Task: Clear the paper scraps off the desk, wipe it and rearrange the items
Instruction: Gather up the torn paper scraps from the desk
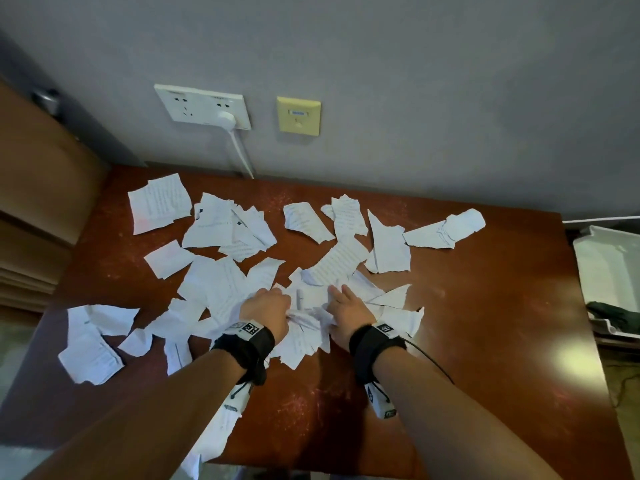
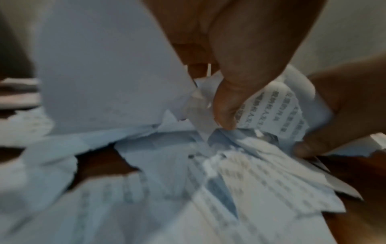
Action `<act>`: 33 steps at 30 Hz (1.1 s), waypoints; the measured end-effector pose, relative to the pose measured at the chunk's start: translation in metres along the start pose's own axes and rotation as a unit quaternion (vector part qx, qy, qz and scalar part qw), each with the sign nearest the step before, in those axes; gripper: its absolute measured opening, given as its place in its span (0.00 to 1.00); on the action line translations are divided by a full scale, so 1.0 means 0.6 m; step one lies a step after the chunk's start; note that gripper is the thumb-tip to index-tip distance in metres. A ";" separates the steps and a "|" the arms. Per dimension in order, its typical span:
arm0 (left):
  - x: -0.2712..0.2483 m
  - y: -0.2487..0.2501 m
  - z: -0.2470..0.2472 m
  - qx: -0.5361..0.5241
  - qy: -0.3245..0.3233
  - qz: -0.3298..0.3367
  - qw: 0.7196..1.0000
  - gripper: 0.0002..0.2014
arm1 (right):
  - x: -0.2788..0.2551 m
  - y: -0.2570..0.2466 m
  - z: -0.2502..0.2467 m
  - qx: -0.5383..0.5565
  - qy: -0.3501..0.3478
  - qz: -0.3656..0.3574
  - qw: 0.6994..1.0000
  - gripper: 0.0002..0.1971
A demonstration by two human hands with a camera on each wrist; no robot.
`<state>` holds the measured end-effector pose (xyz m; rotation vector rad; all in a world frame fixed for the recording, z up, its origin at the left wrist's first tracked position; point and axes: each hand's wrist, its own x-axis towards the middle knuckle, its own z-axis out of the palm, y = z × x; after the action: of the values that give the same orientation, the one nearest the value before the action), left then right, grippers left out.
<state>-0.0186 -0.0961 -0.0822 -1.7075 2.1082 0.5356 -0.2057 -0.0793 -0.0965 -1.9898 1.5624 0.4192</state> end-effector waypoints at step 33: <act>-0.077 -0.063 -0.011 -0.346 0.064 -0.191 0.916 0.31 | -0.121 0.064 -0.078 0.233 0.127 0.182 0.947 0.29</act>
<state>0.0271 -0.0680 -0.0548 -2.5180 1.6758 1.1649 -0.2667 -0.0571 -0.0276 -1.4346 1.9805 -0.0795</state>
